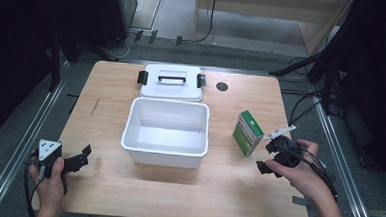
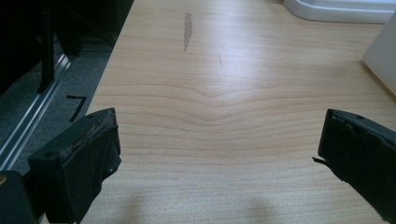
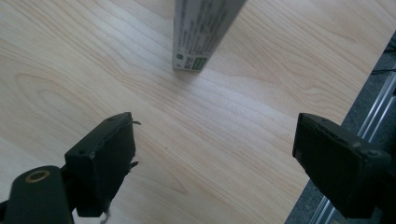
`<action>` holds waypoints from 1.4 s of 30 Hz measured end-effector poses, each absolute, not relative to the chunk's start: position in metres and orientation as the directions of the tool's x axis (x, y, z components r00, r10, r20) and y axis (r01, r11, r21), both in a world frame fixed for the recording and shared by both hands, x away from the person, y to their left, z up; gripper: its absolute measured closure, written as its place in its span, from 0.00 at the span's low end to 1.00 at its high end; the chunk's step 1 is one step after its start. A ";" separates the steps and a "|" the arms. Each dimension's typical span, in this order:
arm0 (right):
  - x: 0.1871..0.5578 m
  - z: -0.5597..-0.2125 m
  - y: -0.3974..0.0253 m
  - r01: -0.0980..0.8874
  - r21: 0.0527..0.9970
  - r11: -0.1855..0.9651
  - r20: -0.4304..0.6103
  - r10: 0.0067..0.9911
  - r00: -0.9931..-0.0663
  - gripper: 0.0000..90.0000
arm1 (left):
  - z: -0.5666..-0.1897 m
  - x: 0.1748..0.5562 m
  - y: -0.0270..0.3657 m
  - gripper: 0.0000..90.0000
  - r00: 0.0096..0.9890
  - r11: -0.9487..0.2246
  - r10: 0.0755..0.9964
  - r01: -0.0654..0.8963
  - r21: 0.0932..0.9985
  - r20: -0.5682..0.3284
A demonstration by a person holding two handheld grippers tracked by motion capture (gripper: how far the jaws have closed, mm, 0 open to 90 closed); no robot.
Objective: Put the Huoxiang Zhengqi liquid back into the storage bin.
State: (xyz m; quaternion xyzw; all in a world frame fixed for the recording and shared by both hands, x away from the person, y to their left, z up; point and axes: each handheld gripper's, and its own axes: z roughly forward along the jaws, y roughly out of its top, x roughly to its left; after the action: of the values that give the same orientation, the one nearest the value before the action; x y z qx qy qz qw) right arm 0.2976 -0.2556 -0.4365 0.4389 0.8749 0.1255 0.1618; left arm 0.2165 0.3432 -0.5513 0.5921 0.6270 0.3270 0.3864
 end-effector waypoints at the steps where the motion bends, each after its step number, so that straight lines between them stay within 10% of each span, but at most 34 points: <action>1: 0.301 -0.431 -0.253 0.729 0.345 0.591 -0.166 0.803 -0.572 0.14 | -0.551 0.217 0.343 0.00 -0.001 0.086 0.995 0.490 0.867 -0.098; 42: 0.369 -0.368 -0.209 0.819 0.104 0.564 -0.052 0.825 -0.562 0.31 | -0.551 0.218 0.344 0.00 -0.002 0.099 0.994 0.501 0.860 -0.113</action>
State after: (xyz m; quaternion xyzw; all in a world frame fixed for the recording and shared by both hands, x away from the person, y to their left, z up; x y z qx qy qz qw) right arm 0.3692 -0.2093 -0.3676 0.4656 0.8831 0.0339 0.0473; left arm 0.2180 0.3443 -0.5515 0.5908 0.6323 0.3183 0.3871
